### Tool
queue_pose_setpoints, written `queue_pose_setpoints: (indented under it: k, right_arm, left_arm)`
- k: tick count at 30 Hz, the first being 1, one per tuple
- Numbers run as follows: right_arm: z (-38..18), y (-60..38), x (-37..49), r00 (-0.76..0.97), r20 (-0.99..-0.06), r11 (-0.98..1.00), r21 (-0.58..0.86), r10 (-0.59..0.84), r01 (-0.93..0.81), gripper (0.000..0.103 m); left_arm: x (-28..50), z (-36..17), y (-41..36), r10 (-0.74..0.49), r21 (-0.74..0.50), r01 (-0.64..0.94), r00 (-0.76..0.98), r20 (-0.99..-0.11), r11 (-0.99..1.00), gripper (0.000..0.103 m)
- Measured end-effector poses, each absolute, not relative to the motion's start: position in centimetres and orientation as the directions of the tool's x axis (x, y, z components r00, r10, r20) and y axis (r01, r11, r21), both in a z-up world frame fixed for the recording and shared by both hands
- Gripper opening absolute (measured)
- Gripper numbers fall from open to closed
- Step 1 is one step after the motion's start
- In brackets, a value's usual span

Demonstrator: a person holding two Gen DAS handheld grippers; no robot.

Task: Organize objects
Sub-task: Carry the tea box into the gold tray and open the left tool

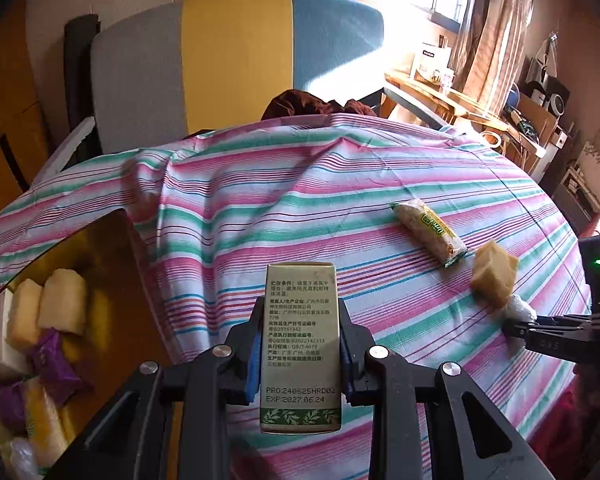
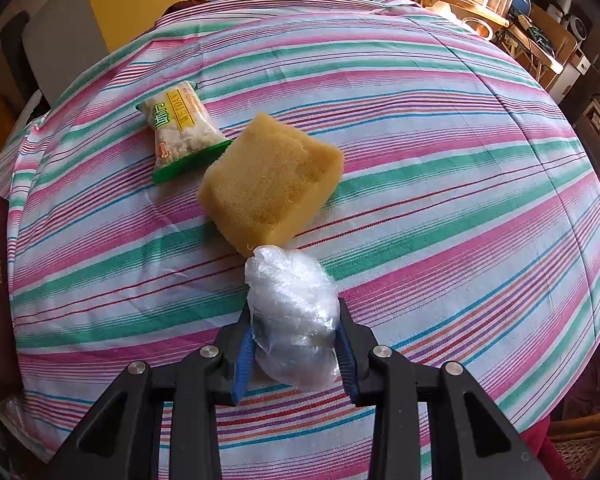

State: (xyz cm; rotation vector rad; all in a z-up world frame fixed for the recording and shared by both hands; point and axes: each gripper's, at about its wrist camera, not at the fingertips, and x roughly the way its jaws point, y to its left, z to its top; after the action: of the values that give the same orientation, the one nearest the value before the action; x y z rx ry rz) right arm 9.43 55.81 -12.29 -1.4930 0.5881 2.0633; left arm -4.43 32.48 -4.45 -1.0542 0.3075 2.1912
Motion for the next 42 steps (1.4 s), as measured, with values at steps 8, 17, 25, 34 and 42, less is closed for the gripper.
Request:
queue_pose_setpoints:
  k: [8, 17, 25, 34, 42]
  right_arm:
    - [-12.3, 55.6, 9.2, -0.253, -0.949, -0.78, 0.014, 0.186, -0.625, 0.035]
    - [-12.1, 55.2, 8.9, -0.254, -0.941, -0.791, -0.022, 0.222, -0.611, 0.035]
    - [-11.9, 54.0, 8.7, -0.255, -0.93, -0.803, -0.068, 0.266, -0.592, 0.035]
    - [-12.1, 53.0, 9.2, -0.25, -0.919, -0.81, -0.111, 0.304, -0.576, 0.034]
    - [-12.3, 53.3, 8.7, -0.248, -0.917, -0.814, -0.124, 0.312, -0.567, 0.034]
  left_arm:
    - [-3.0, -2.0, 25.0, 0.433, -0.042, -0.583, -0.551, -0.714, -0.812, 0.03]
    - [-1.8, -1.0, 17.4, 0.355, 0.003, -0.485, -0.645, -0.676, -0.875, 0.03]
    - [-2.0, -1.9, 12.6, 0.311, -0.026, -0.409, -0.649, -0.694, -0.912, 0.03]
    - [-4.0, -2.4, 5.3, 0.348, -0.187, -0.311, -0.624, -0.7, -0.932, 0.03]
    - [-4.8, -3.2, 4.3, 0.413, -0.279, -0.311, -0.571, -0.709, -0.909, 0.03]
